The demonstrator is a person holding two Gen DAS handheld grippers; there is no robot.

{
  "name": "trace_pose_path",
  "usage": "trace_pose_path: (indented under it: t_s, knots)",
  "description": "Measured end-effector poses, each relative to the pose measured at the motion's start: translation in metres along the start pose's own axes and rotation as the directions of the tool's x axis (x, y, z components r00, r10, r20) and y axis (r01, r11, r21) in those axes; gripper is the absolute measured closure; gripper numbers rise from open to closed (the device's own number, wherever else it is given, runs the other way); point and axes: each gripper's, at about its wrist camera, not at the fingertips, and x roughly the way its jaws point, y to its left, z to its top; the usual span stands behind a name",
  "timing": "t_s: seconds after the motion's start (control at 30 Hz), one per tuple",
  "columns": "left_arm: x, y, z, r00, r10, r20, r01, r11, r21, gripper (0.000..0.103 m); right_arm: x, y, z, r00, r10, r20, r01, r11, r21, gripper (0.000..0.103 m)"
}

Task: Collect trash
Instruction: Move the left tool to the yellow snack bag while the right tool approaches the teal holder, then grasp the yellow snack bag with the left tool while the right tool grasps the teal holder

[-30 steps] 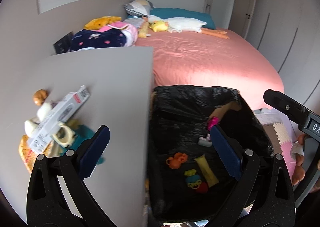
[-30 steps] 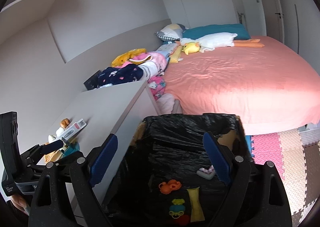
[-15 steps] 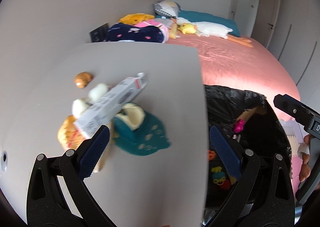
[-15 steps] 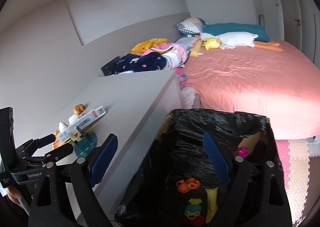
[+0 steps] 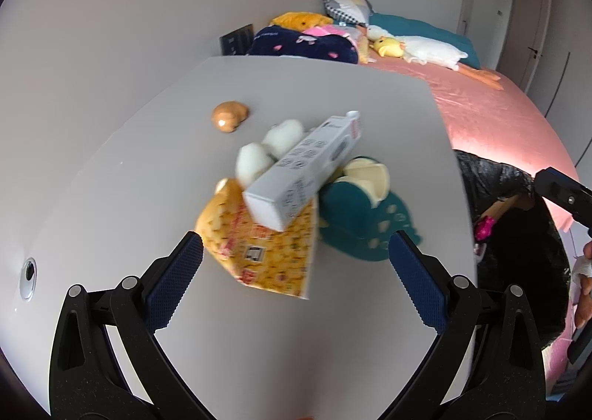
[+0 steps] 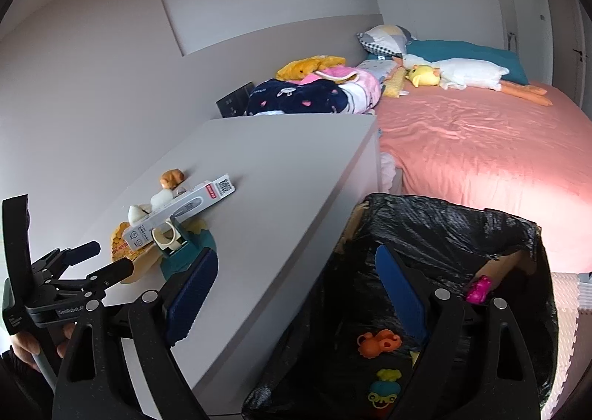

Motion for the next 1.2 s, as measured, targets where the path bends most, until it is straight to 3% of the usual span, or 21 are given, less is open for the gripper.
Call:
trace_pose_path:
  t_s: [0.53,0.77,0.9,1.2]
  knots:
    - [0.047,0.026,0.001,0.998,0.007,-0.068,-0.003,0.999,0.05,0.006,0.034,0.037,-0.001,0.998,0.032,-0.052,-0.035,0.998,-0.055,0.016]
    - [0.049,0.029,-0.001,0.998,0.001,-0.065,0.003,0.998,0.057,0.007,0.047,0.053,-0.003,0.996,0.05,-0.072,-0.056,0.995,-0.086,0.016]
    - [0.045,0.031,-0.002,0.999,0.008,-0.046,-0.005,0.997,0.078,0.02,0.053,0.065,-0.002,0.994,0.072,-0.079,-0.08,0.991,-0.11,0.016]
    - [0.027,0.056,-0.01,0.998,0.066,-0.013,-0.065,0.998,0.025,0.025,0.072,0.093,-0.002,0.986,0.123,-0.115,-0.14,0.978,-0.156,0.016]
